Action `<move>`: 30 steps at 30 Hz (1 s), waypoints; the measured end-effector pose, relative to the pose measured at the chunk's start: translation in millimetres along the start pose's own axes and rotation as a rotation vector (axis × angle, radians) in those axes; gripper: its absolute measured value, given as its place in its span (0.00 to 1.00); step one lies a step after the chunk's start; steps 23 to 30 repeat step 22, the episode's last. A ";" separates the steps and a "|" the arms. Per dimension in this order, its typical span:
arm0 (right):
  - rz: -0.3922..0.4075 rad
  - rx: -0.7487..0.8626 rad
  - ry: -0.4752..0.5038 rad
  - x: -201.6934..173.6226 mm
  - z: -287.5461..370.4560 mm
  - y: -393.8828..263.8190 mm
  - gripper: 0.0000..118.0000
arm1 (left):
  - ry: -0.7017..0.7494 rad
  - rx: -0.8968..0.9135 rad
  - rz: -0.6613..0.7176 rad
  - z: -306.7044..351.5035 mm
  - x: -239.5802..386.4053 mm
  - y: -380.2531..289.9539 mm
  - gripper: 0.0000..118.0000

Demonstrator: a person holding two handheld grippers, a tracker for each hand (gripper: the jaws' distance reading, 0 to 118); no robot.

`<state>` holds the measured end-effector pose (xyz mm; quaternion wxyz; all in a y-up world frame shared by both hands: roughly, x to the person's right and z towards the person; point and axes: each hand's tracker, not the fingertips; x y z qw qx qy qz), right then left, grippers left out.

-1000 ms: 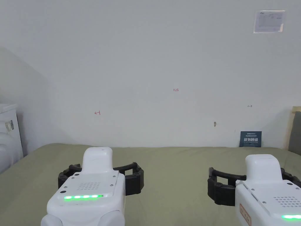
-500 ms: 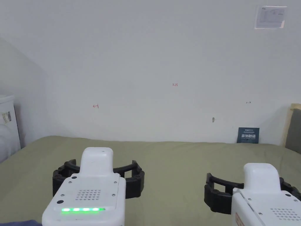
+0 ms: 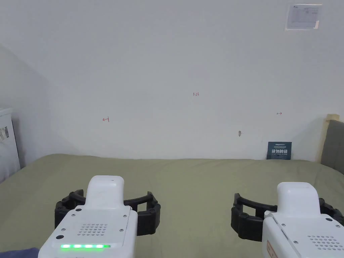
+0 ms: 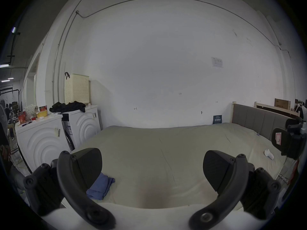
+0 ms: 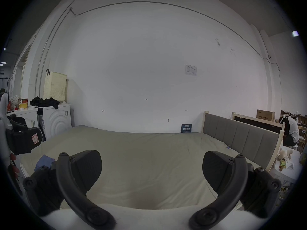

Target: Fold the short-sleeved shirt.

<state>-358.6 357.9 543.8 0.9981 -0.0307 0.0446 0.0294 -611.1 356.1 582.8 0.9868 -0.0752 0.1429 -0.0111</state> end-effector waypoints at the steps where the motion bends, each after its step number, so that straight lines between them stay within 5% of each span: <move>1: -0.003 0.000 0.001 0.6 -0.2 -0.3 1.00 | -0.015 -0.007 0.003 -1.1 -1.5 -1.6 1.00; 30: 0.005 -0.034 0.020 -5.6 0.4 -5.4 1.00 | -0.031 -0.040 0.041 -3.4 -7.1 -7.1 1.00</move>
